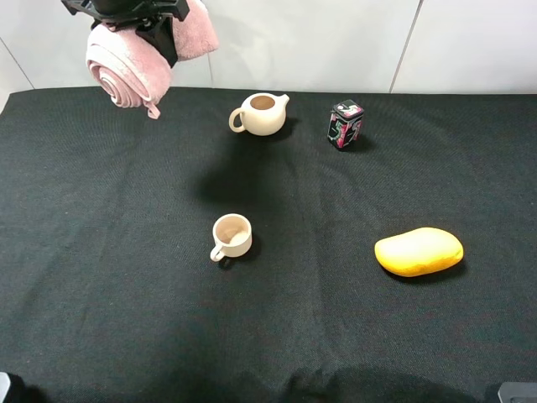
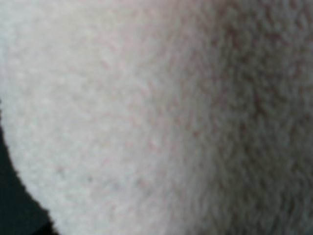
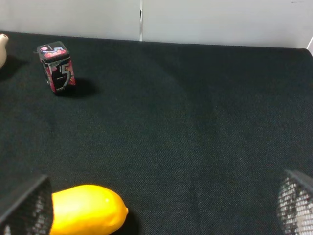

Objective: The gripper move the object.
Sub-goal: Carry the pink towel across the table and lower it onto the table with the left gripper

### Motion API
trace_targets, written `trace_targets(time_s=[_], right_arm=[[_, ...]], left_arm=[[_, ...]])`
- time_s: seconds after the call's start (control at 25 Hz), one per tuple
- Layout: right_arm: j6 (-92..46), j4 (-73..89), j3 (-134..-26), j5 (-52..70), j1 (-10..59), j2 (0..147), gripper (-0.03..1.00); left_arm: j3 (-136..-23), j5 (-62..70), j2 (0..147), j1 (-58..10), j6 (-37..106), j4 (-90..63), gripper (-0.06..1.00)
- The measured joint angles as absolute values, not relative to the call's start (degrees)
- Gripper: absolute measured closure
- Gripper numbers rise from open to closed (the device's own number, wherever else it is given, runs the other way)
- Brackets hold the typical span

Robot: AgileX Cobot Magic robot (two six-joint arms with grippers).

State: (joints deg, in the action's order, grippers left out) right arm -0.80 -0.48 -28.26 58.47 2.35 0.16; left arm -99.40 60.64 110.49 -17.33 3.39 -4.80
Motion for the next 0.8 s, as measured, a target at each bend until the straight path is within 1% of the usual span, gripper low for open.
trace_targets(time_s=[0.28,0.8], right_arm=[[-0.80,-0.48,-28.26,58.47,2.35,0.16,0.27],[-0.80,-0.48,-28.26,58.47,2.35,0.16,0.27]], left_arm=[[-99.50,60.29,111.28,-18.20,3.39,-4.67,0.41],[-100.00,58.52,115.87,-28.61,3.82,-2.01,0.41]])
